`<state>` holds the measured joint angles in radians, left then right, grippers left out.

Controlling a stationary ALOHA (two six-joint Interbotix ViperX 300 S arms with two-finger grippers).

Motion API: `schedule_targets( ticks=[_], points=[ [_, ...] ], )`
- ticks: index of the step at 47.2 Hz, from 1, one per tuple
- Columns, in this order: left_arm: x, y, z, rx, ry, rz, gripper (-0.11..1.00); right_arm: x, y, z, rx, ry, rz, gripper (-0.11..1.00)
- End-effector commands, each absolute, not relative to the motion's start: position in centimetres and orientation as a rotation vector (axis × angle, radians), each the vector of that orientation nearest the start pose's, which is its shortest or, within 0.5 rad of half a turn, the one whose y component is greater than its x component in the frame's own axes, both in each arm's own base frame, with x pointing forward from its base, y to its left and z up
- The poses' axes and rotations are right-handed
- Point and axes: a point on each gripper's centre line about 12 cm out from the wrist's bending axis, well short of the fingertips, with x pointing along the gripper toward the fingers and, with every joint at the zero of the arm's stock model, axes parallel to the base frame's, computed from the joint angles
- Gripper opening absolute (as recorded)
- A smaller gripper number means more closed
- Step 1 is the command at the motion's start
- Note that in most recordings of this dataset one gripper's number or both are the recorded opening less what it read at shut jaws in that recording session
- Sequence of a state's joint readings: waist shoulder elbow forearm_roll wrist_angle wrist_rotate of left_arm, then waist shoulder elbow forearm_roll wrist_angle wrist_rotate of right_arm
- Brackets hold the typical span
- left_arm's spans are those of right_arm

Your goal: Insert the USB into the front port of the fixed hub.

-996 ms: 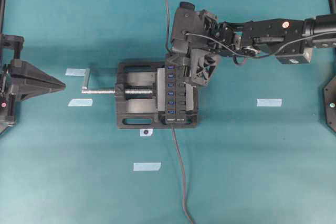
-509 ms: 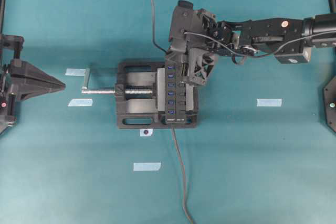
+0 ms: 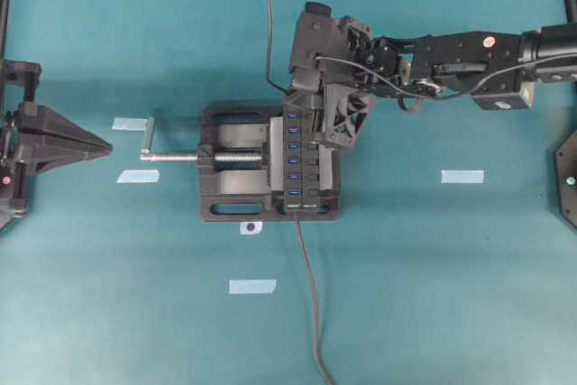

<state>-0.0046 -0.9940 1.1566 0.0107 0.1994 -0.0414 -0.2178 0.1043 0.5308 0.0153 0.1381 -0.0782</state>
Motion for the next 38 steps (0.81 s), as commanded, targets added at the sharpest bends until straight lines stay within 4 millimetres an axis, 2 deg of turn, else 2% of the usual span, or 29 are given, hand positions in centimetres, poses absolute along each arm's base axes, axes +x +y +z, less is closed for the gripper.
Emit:
schedule_targets(
  ticks=[1,38],
  points=[
    [18.9,-0.1,25.5,-0.029,0.348,0.002,0.00,41.3,-8.6,17.8,0.025,0.718,-0.176,0.06],
    [18.8,-0.1,25.6,-0.031,0.342,0.002,0.00,40.0,-8.3,19.5,0.057,0.640,-0.192,0.06]
  ],
)
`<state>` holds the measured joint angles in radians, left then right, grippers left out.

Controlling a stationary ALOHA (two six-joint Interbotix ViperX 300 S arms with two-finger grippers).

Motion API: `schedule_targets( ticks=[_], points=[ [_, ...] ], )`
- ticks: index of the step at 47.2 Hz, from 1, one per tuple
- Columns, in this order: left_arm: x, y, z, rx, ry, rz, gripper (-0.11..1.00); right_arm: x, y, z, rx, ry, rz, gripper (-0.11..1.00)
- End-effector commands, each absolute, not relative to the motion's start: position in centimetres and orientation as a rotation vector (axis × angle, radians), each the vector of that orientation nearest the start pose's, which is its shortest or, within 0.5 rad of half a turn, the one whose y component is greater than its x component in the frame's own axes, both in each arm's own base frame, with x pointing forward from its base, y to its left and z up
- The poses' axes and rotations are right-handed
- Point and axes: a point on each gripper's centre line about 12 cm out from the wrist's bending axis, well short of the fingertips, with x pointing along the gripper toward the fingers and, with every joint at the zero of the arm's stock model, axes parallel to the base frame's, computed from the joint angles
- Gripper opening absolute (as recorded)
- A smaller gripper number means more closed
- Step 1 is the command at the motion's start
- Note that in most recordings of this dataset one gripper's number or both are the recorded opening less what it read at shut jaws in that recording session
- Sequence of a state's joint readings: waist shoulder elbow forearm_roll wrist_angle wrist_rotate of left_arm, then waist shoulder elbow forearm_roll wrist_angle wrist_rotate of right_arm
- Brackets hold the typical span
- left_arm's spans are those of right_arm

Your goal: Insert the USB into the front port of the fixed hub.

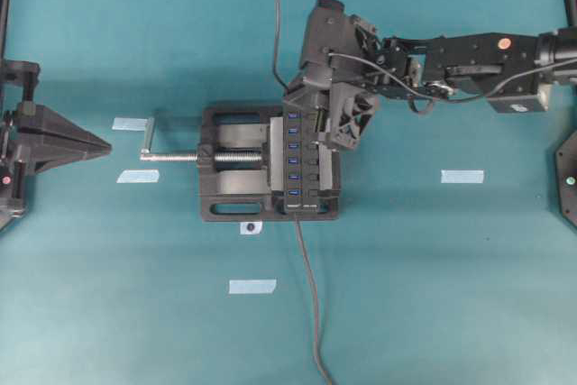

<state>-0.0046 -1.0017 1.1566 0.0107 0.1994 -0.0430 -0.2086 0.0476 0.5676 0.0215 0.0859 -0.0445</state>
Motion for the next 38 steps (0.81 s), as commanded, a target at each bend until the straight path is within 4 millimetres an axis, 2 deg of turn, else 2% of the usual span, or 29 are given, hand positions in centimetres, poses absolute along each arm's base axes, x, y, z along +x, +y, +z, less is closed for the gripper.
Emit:
schedule_targets(
  ticks=[1,38],
  points=[
    [18.84,-0.09,25.56,-0.031,0.344,0.002,0.00,39.92,-8.24,19.48,0.057,0.641,-0.192,0.06],
    [18.84,-0.12,25.56,-0.030,0.344,0.000,0.00,39.93,-7.60,20.17,0.051,0.625,-0.178,0.06]
  ],
)
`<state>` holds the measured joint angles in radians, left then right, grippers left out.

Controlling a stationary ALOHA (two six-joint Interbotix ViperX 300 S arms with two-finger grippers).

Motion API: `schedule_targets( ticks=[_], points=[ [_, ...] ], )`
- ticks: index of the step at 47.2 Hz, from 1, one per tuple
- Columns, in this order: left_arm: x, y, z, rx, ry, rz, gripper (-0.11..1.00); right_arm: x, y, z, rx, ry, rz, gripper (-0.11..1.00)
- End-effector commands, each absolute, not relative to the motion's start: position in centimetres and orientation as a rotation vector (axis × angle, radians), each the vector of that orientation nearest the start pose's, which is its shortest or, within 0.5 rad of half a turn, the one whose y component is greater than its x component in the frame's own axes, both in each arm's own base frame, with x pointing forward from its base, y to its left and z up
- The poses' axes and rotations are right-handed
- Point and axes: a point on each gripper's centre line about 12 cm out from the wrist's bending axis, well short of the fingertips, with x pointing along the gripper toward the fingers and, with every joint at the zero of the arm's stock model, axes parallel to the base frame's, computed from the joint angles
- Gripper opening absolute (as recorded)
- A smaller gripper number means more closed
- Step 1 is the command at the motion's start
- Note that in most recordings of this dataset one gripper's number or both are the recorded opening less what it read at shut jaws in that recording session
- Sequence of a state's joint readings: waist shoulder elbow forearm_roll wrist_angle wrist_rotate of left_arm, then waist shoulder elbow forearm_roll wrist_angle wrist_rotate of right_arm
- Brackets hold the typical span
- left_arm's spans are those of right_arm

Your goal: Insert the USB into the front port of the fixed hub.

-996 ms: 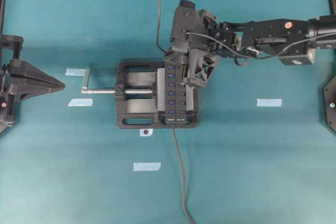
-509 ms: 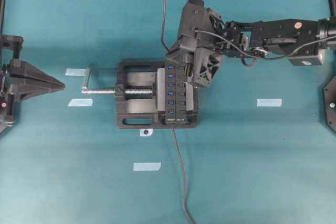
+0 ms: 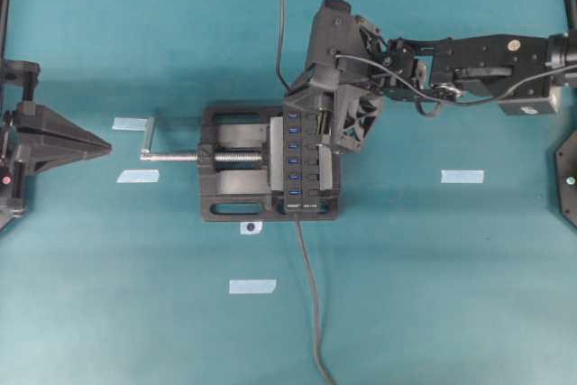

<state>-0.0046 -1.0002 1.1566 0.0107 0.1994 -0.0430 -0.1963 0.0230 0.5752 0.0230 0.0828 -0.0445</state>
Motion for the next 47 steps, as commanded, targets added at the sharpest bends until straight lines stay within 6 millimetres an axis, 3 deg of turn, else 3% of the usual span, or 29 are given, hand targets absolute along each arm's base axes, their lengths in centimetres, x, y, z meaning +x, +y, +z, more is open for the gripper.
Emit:
schedule_targets(
  ticks=[1,26,47],
  points=[
    [18.8,-0.1,25.6,-0.031,0.344,0.002,0.00,39.9,-7.6,20.2,0.051,0.623,-0.178,0.06],
    [18.8,-0.1,25.5,-0.032,0.345,0.002,0.00,39.7,-5.4,21.1,0.033,0.609,-0.126,0.06],
    [18.8,-0.1,25.5,-0.035,0.345,0.003,0.00,39.3,-3.4,20.8,0.073,0.613,-0.097,0.06]
  ],
)
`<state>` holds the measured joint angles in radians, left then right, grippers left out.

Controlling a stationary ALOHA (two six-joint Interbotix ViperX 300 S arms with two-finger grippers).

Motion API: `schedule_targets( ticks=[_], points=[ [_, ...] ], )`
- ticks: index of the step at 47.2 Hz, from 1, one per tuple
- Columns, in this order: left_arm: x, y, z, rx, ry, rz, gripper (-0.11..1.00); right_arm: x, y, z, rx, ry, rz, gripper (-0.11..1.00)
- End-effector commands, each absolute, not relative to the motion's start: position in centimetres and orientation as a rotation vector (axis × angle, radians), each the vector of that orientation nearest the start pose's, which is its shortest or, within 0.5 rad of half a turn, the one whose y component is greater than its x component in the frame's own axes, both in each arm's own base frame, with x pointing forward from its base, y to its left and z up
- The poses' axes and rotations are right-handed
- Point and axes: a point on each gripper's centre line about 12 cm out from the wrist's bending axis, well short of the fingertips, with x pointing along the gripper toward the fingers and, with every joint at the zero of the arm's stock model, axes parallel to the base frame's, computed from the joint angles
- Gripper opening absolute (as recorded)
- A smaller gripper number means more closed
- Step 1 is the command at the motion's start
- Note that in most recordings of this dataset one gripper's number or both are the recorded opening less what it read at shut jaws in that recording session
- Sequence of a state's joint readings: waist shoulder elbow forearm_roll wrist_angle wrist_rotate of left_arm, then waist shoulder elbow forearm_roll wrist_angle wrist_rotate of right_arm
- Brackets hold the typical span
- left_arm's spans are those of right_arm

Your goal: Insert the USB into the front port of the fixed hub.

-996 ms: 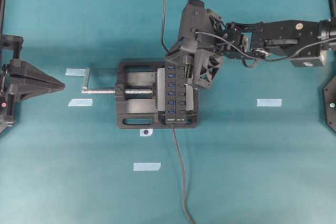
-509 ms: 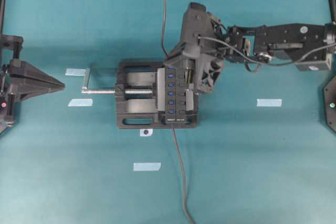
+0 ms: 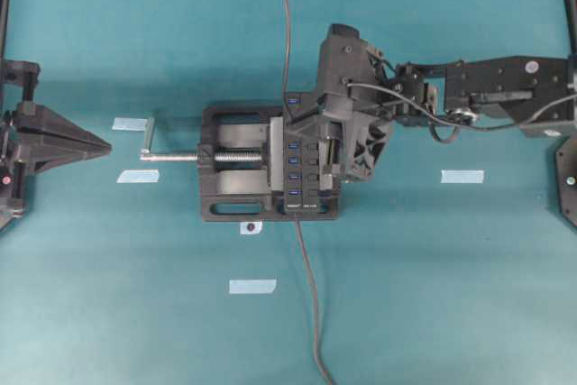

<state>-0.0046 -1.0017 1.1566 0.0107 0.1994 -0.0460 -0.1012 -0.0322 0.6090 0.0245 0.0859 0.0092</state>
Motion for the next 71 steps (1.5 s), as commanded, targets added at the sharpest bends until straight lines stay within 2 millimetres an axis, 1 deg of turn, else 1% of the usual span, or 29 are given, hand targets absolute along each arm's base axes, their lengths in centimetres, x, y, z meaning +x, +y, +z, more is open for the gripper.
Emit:
schedule_targets(
  ticks=[1,9,24,40,55,71],
  points=[
    [18.8,-0.1,25.5,-0.035,0.345,0.003,0.00,39.2,-3.3,20.7,0.073,0.616,-0.094,0.06],
    [18.8,-0.1,25.5,-0.035,0.344,0.003,0.00,39.0,-2.5,20.3,0.074,0.627,-0.078,0.06],
    [18.8,-0.1,25.5,-0.034,0.341,0.002,0.00,39.3,-1.8,20.5,0.081,0.603,-0.064,0.06],
    [18.8,-0.1,25.3,-0.035,0.347,0.003,0.00,39.4,-0.5,19.9,0.074,0.619,-0.034,0.06],
    [18.8,-0.1,25.2,-0.035,0.341,0.002,0.00,39.5,-0.1,19.8,0.077,0.622,-0.026,0.06],
    [18.8,-0.1,25.2,-0.035,0.341,0.002,0.00,39.6,1.0,18.8,0.080,0.648,-0.004,0.06]
  ],
)
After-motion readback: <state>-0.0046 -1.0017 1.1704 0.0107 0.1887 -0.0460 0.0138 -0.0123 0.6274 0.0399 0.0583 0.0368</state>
